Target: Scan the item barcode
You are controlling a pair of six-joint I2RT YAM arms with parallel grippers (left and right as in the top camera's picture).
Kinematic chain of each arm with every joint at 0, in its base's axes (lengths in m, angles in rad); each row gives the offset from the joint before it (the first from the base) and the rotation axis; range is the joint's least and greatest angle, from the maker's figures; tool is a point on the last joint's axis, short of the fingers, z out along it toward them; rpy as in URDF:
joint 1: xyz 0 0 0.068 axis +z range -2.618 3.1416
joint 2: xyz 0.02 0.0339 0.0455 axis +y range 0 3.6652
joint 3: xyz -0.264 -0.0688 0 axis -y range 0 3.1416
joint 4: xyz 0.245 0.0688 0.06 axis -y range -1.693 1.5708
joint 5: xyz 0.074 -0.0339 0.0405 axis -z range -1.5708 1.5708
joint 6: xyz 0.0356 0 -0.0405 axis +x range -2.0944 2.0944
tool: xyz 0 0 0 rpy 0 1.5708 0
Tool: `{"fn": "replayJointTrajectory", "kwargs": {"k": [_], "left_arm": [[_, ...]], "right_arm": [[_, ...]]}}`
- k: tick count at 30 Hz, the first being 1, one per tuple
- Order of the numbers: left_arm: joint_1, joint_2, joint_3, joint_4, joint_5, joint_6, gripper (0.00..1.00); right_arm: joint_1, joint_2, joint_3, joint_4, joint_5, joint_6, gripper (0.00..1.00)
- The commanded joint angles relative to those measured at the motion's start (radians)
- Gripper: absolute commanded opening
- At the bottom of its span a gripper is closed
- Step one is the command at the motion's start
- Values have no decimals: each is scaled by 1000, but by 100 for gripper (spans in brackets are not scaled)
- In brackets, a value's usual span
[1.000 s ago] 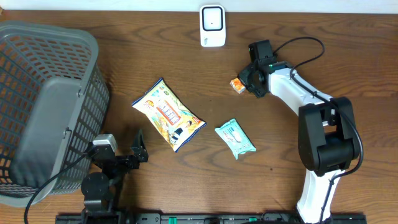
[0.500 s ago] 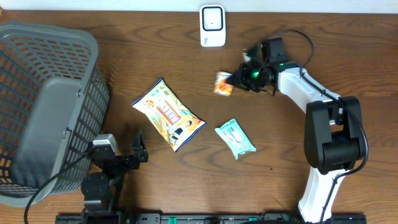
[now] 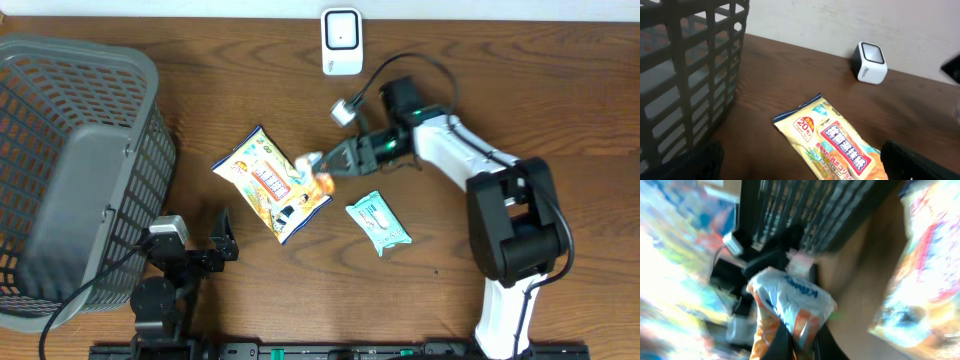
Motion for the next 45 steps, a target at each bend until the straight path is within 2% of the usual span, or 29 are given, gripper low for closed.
{"fn": "replayJointTrajectory", "kwargs": {"k": [1,2,3,5,6,7,16,36,45], "left_arm": [[-4,-5,-16,-25,-3,-10,100],[-4,-5,-16,-24,-2,-9,100],[-4,-5,-16,-25,-3,-10,100],[-4,-5,-16,-25,-3,-10,100],[-4,-5,-16,-25,-3,-10,100],[-4,-5,-16,-25,-2,-10,100],[-4,-5,-16,-25,-3,-10,100],[-4,-5,-16,-25,-3,-10,100],[-4,-5,-16,-24,-3,-10,100]], "right_arm": [[64,-25,-8,-328,-55,-290,1],[66,-25,-8,-428,-55,-386,1],[66,-25,-8,-579,-55,-543,1],[64,-25,-17,-858,-55,-873,1],[60,-25,-30,-1040,-55,-1097,1],[57,-29,-53,-1051,-55,-1138,1],[53,-46,-262,-1055,-55,-1265,1],[20,-46,-276,-1055,-55,-1241,1],[-65,-47,-276,-1055,-55,-1163,1]]}}
